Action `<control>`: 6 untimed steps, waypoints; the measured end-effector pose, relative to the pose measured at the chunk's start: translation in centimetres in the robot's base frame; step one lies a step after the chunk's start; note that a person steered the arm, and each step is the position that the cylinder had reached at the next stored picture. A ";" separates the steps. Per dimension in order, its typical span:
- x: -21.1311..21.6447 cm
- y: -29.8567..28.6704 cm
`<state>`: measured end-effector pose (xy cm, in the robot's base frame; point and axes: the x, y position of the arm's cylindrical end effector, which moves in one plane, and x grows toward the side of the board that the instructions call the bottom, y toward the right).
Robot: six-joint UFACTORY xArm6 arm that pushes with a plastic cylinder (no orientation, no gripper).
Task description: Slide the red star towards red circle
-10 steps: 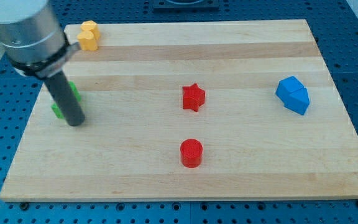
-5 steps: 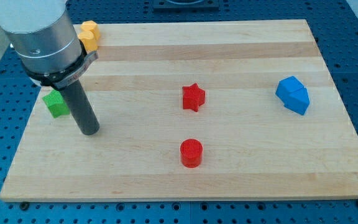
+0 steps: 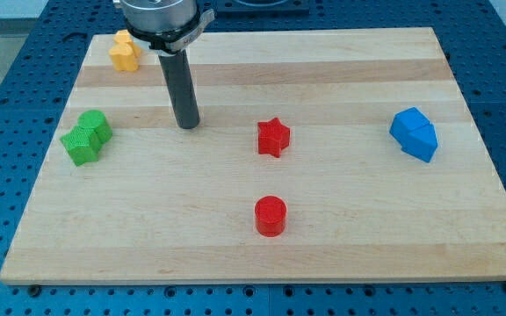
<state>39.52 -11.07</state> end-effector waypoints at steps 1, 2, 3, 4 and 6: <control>-0.6 2.7; -0.6 3.3; -0.8 5.7; -0.9 9.3; 3.7 11.4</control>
<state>43.19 0.31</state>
